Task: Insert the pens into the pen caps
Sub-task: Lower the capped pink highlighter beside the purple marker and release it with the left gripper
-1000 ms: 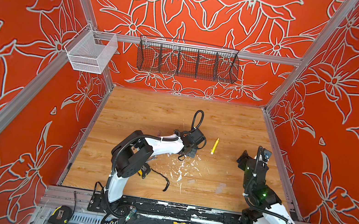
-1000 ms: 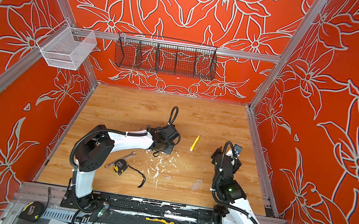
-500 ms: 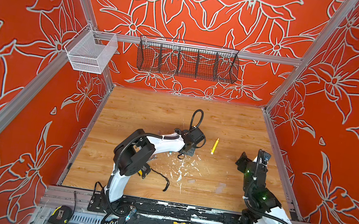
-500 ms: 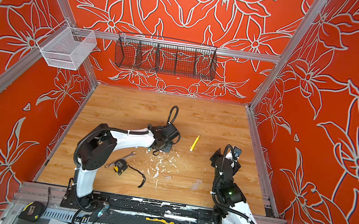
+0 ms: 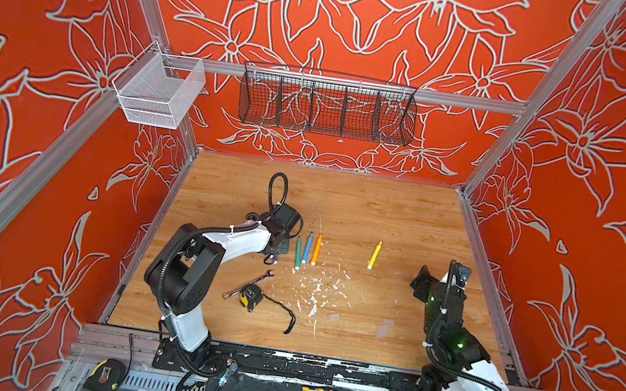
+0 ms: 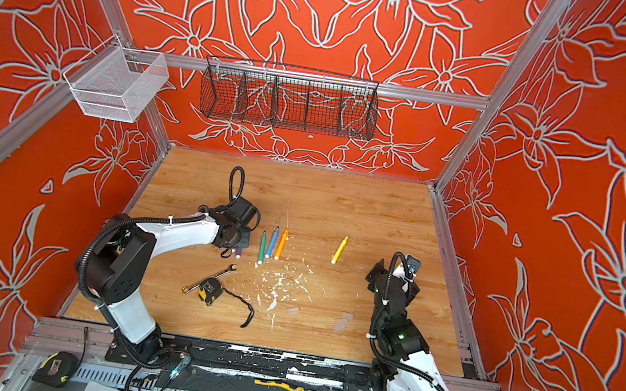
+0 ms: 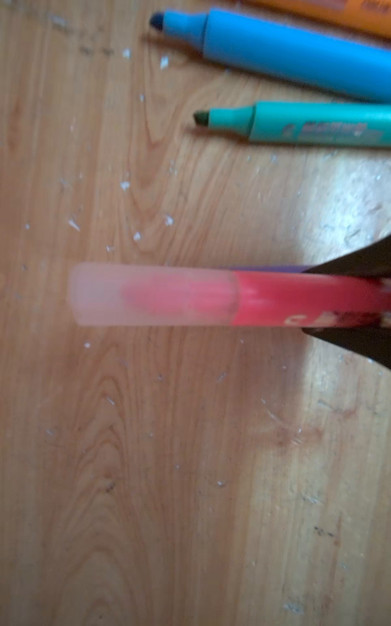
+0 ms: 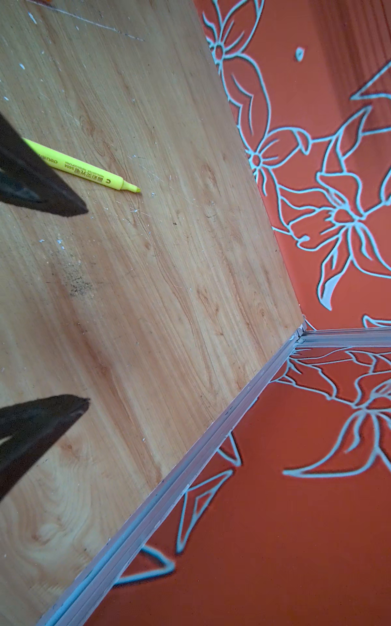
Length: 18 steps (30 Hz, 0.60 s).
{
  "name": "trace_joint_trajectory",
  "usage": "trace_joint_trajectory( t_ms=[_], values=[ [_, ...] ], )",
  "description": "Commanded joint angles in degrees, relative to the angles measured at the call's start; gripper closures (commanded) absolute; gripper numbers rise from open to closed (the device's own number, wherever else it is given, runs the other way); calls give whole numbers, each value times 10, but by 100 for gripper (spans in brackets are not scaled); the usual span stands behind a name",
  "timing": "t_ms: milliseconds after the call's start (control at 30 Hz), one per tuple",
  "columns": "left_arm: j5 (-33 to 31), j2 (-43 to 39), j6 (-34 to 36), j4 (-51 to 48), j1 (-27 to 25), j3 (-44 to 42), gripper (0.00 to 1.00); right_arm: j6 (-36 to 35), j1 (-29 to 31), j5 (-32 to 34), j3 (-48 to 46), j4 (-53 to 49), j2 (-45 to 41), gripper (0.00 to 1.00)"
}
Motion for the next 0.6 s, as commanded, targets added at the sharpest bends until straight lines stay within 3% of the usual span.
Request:
trace_joint_trajectory(
  t_ms=[0, 333, 567],
  values=[
    [0, 21, -15, 9, 17, -1, 100, 6, -2, -2, 9, 9, 0, 16],
    [16, 30, -20, 18, 39, -9, 100, 5, -2, -3, 8, 9, -1, 15],
    [26, 20, -21, 11, 42, -7, 77, 4, -2, -4, 9, 11, 1, 15]
  ],
)
